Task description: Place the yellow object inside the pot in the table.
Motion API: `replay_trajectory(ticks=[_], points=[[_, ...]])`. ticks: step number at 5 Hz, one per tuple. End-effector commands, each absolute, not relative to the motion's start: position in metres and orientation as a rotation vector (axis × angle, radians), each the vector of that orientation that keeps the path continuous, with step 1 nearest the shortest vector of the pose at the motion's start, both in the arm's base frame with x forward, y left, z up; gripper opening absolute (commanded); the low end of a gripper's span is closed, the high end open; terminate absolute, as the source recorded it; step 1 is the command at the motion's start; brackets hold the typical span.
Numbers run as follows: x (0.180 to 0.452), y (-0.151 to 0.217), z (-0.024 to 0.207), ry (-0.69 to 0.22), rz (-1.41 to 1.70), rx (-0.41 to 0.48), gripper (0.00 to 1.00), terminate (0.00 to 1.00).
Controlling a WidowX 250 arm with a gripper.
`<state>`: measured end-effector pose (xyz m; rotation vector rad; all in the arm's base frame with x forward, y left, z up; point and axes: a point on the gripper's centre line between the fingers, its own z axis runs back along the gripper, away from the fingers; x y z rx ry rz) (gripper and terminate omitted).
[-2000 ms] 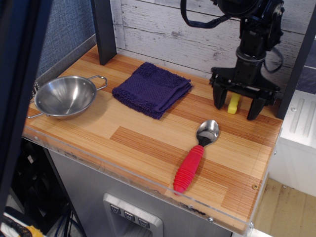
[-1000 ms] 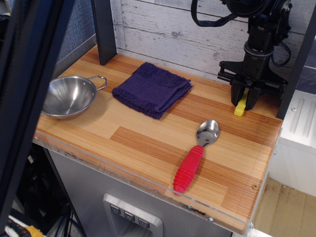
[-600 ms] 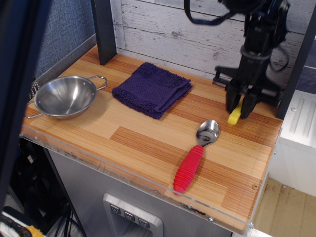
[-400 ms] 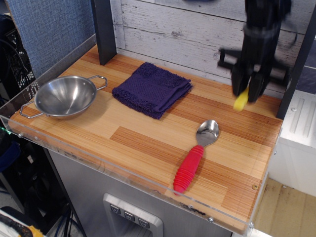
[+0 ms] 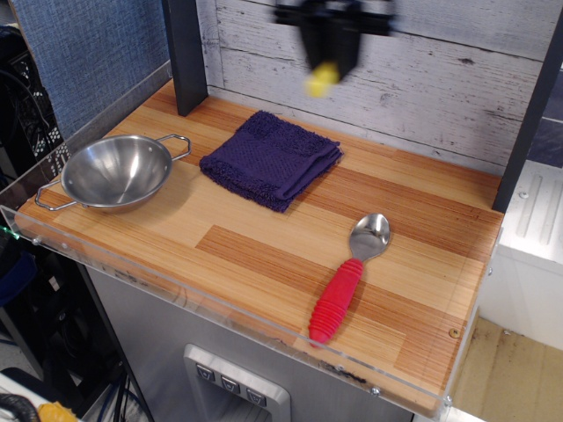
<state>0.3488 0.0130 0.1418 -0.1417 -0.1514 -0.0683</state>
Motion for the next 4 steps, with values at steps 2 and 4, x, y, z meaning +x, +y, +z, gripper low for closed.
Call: replay_trajectory(ticks=[2, 4], points=[[0.299, 0.156, 0.137, -0.096, -0.068, 0.114, 0.00, 0.00], [0.284, 0.183, 0.105, -0.077, -0.031, 0.166, 0.00, 0.00]])
